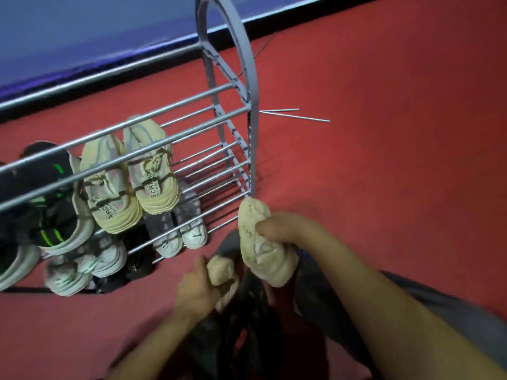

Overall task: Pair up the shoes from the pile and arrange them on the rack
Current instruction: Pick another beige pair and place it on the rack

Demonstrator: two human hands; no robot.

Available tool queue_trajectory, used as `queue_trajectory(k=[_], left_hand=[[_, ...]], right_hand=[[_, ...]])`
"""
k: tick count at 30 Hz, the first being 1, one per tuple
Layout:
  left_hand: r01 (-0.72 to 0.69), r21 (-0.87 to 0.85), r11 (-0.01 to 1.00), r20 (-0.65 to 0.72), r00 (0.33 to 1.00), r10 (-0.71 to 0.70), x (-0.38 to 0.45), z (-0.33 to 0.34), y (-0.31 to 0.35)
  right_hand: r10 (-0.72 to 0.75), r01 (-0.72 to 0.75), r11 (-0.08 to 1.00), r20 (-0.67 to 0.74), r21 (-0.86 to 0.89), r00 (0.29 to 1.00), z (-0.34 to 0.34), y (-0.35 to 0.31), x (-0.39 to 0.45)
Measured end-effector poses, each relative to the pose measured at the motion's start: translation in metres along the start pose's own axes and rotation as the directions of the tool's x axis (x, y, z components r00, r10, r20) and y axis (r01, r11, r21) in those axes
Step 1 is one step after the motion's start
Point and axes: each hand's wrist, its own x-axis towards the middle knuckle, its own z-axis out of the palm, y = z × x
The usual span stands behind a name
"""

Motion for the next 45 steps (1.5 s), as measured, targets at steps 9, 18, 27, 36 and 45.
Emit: queue_trajectory(k=[9, 18, 27, 36, 45], left_hand=[[-0.360, -0.010, 0.933, -0.510, 0.805, 0.305, -0.142, -0.105, 0.010], [-0.823, 0.277, 0.496, -0.213, 0.450, 0.867, -0.202, -0.116, 0.009], [-0.309, -0.626, 0.716, -0.390, 0.919, 0.056, -0.211, -0.144, 0.019], [-0.229, -0.770, 0.596, -0.328, 0.943, -0.062, -0.175, -0.148, -0.015], [-0.188, -0.898, 0.398, -0.260, 0.956, -0.135, -0.167, -0.153, -0.019]], right_hand=[[-0.031, 0.025, 0.983, 0.035, 0.179, 0.999, 0.049, -0.006, -0.068], [-0.234, 0.062, 0.725, 0.160, 0.686, 0.959, 0.128, 0.001, -0.103], [-0.422, 0.291, 0.474, -0.076, 0.831, 0.904, 0.157, 0.002, -0.094], [-0.339, 0.467, 0.506, -0.331, 0.725, 0.881, 0.150, -0.016, -0.096], [-0.307, 0.393, 0.548, -0.260, 0.738, 0.916, 0.152, -0.020, -0.092]])
